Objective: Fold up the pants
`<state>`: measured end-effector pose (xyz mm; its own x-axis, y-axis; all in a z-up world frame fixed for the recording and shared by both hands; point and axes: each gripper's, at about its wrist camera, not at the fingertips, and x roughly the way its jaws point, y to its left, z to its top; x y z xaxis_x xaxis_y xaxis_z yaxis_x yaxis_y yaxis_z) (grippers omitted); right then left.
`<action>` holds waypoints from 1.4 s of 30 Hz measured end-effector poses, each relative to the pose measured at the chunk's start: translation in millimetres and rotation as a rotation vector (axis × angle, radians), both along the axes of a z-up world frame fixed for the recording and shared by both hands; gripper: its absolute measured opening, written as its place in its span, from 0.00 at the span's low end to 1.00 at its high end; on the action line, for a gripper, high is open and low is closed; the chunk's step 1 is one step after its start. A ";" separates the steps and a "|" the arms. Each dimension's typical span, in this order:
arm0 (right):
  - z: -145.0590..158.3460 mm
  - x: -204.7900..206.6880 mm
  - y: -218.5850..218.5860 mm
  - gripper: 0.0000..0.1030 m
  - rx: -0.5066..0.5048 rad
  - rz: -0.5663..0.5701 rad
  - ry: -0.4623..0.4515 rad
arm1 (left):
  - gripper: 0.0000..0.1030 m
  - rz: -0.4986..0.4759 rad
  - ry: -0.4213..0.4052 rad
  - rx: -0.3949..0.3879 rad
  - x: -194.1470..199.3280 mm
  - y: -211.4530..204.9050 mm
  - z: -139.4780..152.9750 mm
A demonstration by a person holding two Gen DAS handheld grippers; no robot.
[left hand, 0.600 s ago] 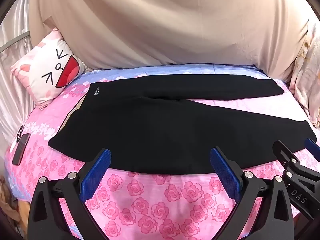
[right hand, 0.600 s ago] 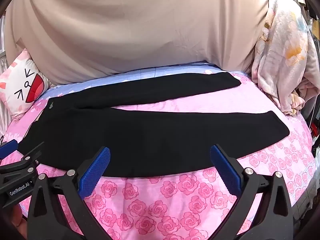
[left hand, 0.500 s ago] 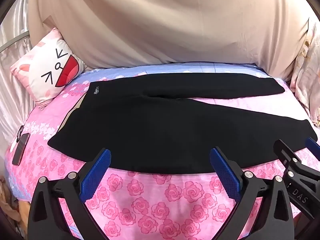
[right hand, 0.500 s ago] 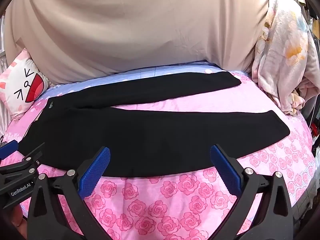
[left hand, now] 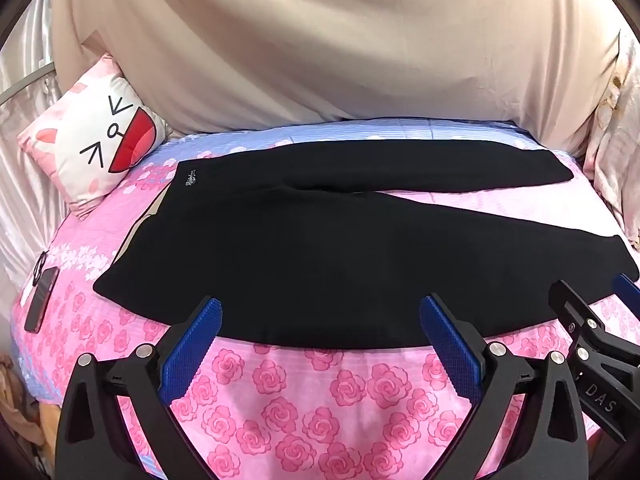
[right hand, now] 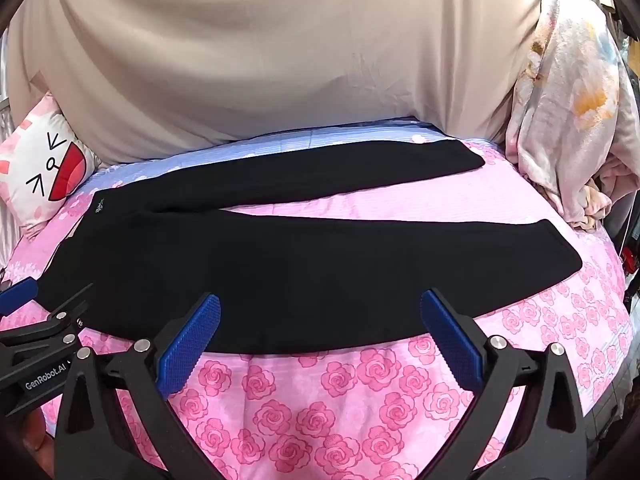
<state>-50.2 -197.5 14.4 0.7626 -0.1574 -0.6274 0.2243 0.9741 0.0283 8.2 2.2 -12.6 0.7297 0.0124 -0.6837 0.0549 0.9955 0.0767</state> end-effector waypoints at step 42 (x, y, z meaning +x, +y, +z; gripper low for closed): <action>8.6 3.3 7.1 0.95 -0.015 0.008 0.002 | 0.95 -0.004 -0.010 0.015 0.4 -4.0 5.4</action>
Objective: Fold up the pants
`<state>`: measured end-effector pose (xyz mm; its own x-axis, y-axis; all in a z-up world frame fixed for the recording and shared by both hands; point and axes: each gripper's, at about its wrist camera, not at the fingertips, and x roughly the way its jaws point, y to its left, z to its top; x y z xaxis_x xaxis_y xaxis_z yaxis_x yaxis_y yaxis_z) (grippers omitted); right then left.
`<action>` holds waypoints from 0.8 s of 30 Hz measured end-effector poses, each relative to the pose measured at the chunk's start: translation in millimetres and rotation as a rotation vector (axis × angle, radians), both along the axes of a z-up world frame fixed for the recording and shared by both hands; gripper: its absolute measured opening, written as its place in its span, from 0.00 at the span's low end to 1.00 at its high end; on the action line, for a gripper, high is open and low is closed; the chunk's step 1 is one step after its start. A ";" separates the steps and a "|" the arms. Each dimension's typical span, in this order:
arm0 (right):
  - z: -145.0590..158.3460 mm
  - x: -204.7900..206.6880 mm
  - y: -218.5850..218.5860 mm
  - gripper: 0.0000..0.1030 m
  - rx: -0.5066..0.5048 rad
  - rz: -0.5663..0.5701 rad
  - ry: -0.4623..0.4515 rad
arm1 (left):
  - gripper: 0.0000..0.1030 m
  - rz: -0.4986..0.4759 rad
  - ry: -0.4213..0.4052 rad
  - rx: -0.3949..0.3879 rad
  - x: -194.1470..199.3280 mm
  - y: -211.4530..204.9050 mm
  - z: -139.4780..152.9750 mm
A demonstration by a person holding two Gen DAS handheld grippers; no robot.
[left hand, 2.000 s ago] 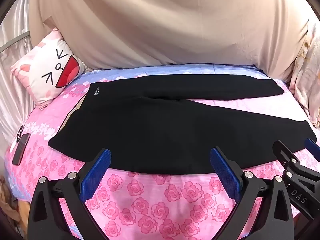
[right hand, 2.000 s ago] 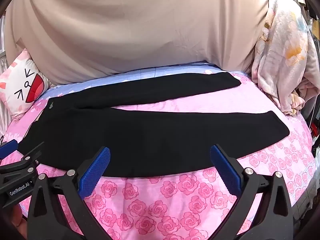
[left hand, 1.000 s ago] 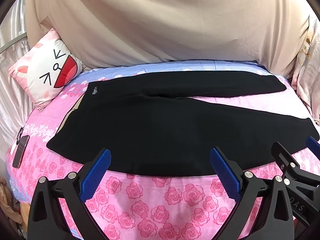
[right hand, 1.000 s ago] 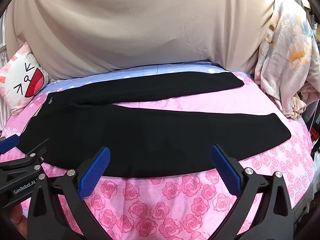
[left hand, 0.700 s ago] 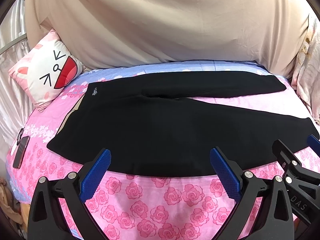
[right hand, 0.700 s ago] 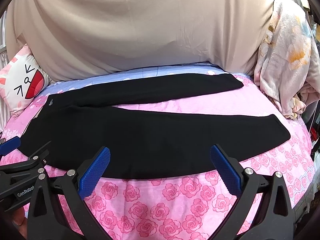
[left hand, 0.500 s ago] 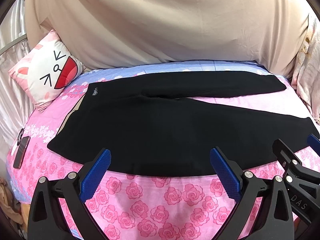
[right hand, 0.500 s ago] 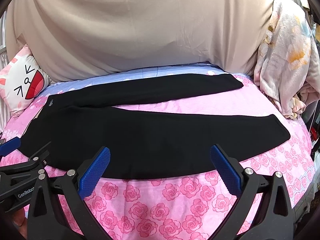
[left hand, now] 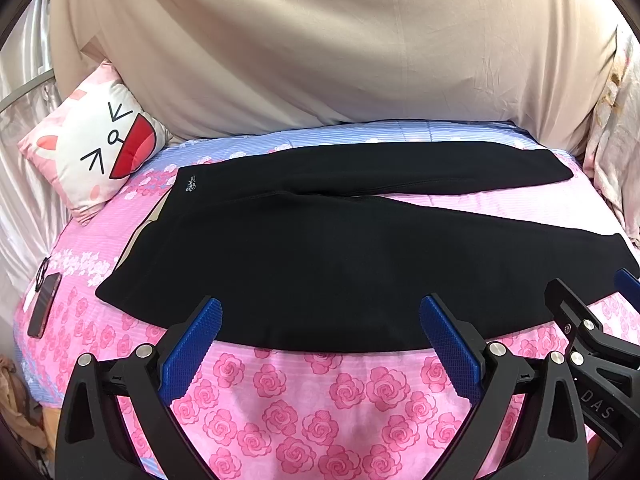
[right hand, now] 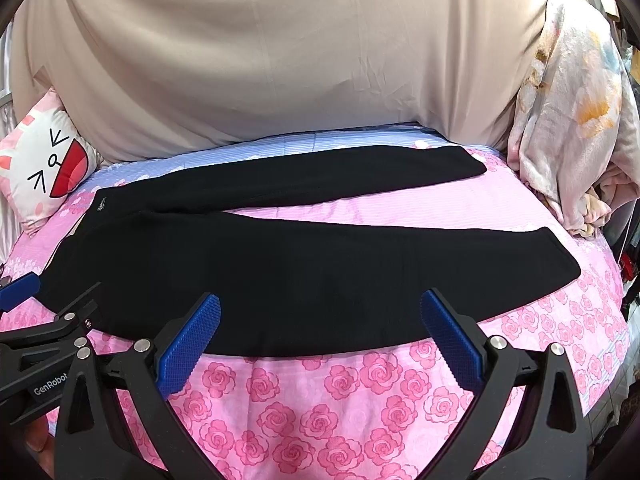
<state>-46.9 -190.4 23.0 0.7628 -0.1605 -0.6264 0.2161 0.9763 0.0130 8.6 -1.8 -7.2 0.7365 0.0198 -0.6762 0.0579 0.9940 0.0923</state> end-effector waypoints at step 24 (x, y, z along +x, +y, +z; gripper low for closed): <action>-0.3 0.7 0.9 0.95 -0.002 0.000 0.002 | 0.95 0.003 -0.002 0.007 0.3 -0.9 2.6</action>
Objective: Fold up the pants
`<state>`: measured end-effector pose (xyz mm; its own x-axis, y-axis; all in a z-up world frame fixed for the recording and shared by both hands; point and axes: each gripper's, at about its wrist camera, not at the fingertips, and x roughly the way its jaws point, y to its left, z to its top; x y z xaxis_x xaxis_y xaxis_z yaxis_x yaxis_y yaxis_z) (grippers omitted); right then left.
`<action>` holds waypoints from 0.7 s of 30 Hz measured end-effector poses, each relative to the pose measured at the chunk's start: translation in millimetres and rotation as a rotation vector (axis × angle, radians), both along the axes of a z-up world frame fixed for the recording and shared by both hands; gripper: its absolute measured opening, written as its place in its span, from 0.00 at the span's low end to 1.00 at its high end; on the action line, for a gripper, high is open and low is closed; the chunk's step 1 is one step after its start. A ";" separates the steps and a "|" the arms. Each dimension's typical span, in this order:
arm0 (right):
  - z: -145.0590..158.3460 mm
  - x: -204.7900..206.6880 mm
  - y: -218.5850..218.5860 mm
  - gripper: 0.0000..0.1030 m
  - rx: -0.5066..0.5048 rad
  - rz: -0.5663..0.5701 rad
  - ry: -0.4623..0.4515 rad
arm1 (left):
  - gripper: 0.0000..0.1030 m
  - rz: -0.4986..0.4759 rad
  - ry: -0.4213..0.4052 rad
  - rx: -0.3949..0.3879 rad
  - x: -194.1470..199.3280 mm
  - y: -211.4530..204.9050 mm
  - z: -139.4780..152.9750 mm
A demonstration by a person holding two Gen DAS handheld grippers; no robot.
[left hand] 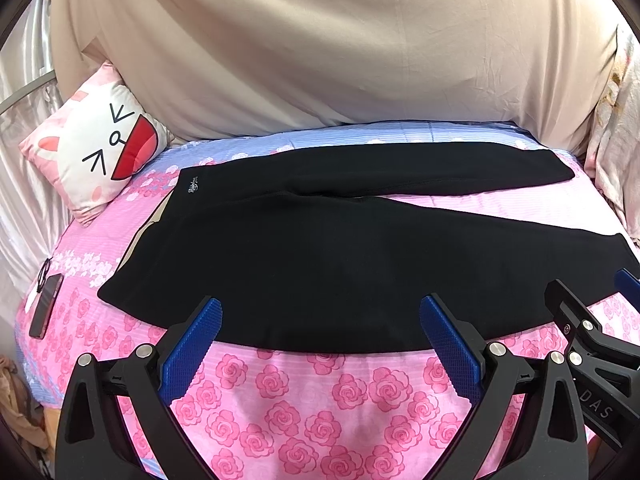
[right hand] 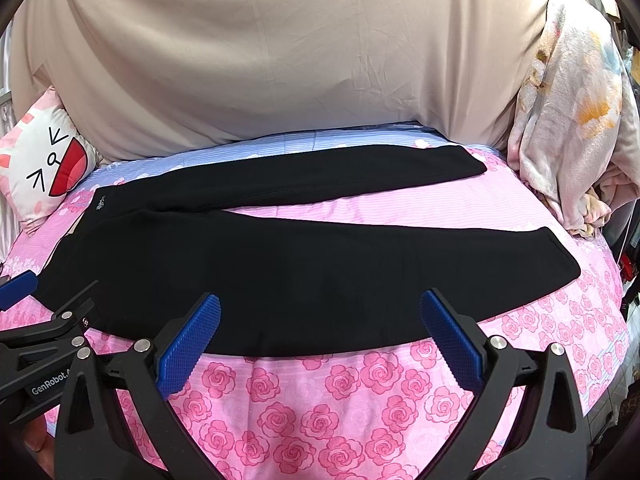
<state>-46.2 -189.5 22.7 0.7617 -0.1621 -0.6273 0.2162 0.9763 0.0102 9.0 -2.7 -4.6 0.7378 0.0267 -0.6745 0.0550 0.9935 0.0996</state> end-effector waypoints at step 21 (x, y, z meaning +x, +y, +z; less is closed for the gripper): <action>-3.1 1.8 -0.1 0.95 -0.003 0.009 0.011 | 0.95 0.007 0.005 0.003 3.8 -0.9 -0.3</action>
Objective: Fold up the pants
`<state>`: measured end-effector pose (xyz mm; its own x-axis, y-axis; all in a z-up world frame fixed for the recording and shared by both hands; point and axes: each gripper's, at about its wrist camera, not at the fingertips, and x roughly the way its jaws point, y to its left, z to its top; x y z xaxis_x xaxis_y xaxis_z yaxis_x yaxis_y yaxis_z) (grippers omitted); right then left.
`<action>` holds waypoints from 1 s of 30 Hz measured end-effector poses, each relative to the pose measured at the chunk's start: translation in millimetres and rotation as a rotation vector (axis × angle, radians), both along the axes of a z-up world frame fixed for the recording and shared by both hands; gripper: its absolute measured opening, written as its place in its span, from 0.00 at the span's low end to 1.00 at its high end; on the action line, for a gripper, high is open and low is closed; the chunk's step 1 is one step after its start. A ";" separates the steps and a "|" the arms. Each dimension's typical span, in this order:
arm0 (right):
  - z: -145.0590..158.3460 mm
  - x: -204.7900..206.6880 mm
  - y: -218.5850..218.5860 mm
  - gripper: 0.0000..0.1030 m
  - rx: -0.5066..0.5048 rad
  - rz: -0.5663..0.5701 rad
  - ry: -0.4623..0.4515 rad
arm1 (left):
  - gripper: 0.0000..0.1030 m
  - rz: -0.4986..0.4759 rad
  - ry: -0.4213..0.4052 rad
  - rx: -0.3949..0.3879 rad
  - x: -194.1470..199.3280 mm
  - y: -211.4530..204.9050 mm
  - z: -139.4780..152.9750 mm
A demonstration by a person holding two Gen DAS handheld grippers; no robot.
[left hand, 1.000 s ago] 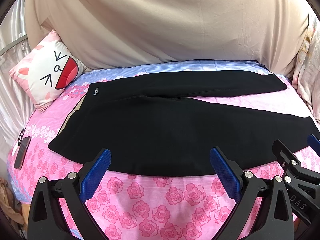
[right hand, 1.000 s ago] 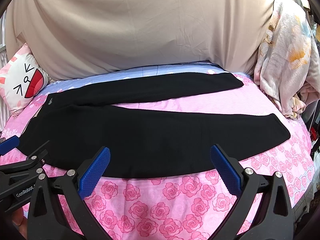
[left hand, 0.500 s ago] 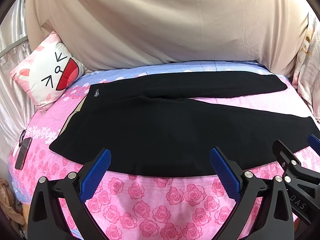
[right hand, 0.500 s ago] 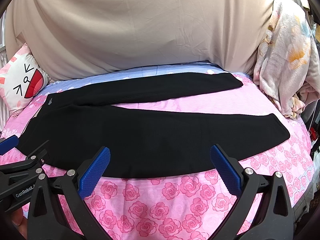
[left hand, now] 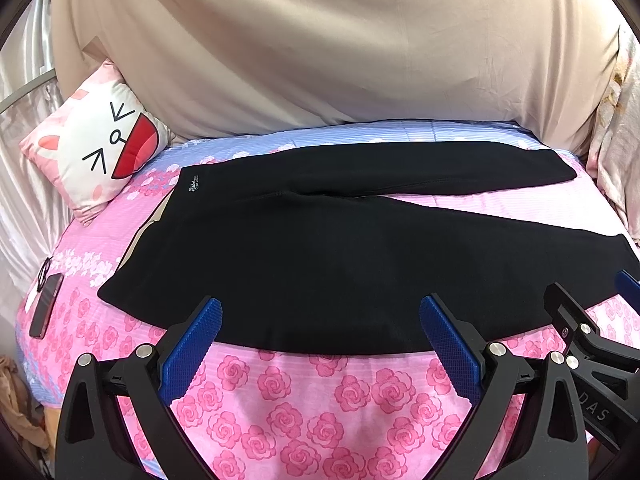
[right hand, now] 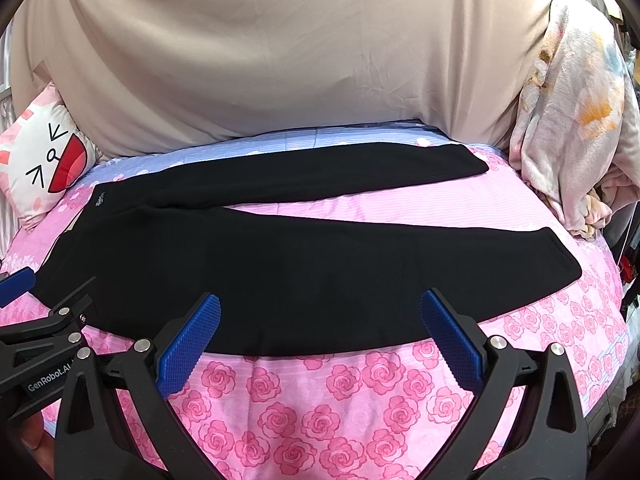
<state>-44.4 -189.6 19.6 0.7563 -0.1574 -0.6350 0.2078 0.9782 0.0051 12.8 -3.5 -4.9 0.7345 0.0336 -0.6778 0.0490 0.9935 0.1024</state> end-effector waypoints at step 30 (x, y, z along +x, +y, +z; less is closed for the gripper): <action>-46.9 234.4 -413.9 0.95 0.496 -0.243 0.033 | 0.95 0.158 0.148 -0.367 207.1 120.6 -34.8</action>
